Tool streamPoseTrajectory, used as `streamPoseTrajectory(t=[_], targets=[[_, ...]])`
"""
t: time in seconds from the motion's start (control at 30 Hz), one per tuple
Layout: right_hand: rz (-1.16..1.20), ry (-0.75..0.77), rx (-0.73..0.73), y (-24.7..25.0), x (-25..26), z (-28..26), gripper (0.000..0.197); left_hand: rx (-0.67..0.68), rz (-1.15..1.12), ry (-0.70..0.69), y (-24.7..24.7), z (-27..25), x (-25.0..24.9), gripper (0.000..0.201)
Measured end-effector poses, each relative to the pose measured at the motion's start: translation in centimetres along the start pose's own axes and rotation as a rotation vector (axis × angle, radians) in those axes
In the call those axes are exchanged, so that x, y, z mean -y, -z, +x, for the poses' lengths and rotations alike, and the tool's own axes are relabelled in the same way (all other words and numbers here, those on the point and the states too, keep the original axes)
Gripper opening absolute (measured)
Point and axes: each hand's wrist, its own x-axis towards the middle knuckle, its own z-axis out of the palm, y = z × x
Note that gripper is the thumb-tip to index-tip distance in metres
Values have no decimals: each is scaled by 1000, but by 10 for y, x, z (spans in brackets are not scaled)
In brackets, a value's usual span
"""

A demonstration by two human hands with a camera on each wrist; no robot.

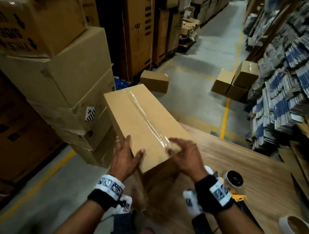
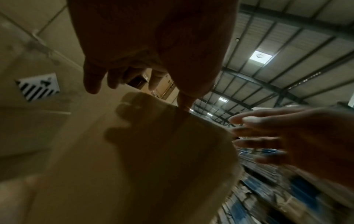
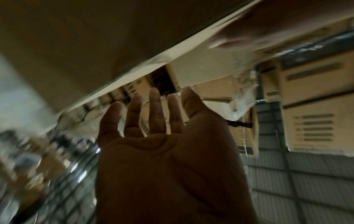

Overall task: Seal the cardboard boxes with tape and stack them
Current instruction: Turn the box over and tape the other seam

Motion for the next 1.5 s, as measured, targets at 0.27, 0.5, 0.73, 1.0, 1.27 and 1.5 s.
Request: streamPoseTrajectory(t=[0.27, 0.5, 0.73, 1.0, 1.27, 1.5], targets=[[-60, -205, 170, 31, -77, 21, 51, 278, -65, -2, -17, -38, -14, 126], [-71, -234, -67, 29, -78, -78, 49, 299, 25, -240, -18, -16, 5, 125], [-17, -169, -50, 37, -111, -82, 63, 188, 587, -700, -57, -25, -67, 119], [158, -266, -83, 64, -152, -126, 47, 289, 796, -566, -90, -29, -97, 78], [-76, -769, -80, 86, -262, -206, 68, -133, 274, -930, -128, -47, -97, 49], [-176, -906, 270, 72, -310, -195, 56, 254, -156, -625, -160, -110, -104, 24]])
